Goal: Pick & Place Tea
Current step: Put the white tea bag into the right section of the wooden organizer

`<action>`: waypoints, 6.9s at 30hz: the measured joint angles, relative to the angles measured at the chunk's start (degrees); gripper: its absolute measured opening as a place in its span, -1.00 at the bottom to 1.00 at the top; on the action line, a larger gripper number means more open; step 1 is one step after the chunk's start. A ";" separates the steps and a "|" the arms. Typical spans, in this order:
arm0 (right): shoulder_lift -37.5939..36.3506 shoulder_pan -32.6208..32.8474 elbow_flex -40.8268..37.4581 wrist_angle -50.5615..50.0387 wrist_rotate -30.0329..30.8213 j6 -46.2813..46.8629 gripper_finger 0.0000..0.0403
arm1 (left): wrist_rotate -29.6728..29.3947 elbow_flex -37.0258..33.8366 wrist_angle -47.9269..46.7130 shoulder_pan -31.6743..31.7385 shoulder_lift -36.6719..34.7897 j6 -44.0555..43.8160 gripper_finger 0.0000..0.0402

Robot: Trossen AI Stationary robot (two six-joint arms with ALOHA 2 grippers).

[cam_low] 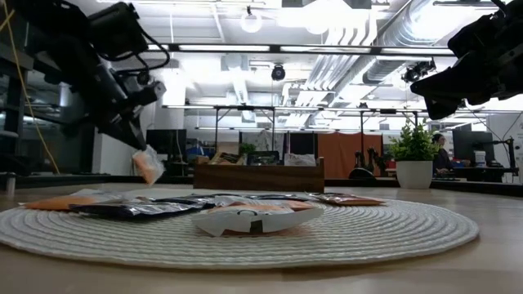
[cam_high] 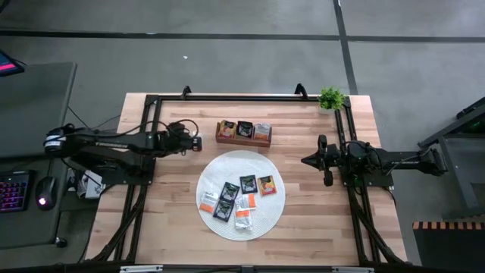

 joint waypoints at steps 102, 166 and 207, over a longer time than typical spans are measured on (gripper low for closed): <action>0.04 0.02 0.01 0.00 0.00 -0.02 -0.94 | 28.57 31.56 48.04 9.84 51.15 38.21 -1.00; 0.07 0.01 0.00 0.00 -0.01 0.00 -0.94 | 31.02 31.62 40.54 9.25 42.12 46.24 0.06; 0.04 0.00 0.01 0.00 0.00 -0.02 -0.94 | 39.74 1.42 2.45 -15.15 6.01 1.60 0.06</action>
